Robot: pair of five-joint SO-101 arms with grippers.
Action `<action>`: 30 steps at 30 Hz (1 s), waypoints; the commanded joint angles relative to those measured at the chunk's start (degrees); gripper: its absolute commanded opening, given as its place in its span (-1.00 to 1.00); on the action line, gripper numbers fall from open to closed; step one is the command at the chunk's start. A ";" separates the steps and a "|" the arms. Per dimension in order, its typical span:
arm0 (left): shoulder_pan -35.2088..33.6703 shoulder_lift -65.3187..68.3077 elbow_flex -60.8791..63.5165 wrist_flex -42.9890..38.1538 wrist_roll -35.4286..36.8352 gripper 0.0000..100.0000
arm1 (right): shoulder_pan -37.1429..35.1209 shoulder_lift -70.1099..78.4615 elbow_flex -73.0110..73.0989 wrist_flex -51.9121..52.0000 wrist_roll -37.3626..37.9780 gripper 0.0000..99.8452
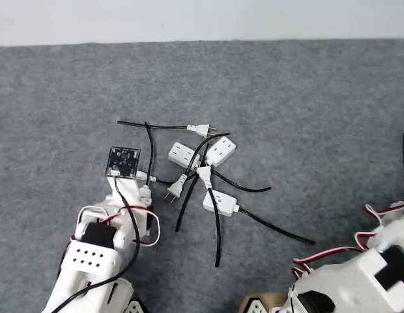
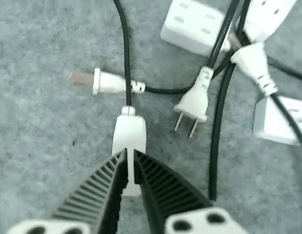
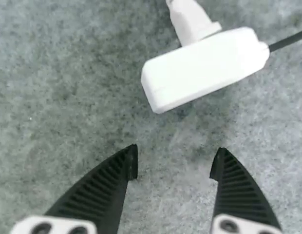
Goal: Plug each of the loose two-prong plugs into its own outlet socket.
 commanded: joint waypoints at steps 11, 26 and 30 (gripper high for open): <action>10.90 15.74 -10.59 5.89 1.85 -0.98 | -0.04 -0.92 -1.93 0.66 -0.62 -0.53; -1.41 26.81 -17.54 3.43 -1.49 -0.98 | 0.31 -0.92 -1.93 0.66 -0.18 -0.53; -4.92 24.26 -17.19 3.43 -1.85 -0.98 | 0.31 -0.84 -1.93 0.66 -0.26 -0.53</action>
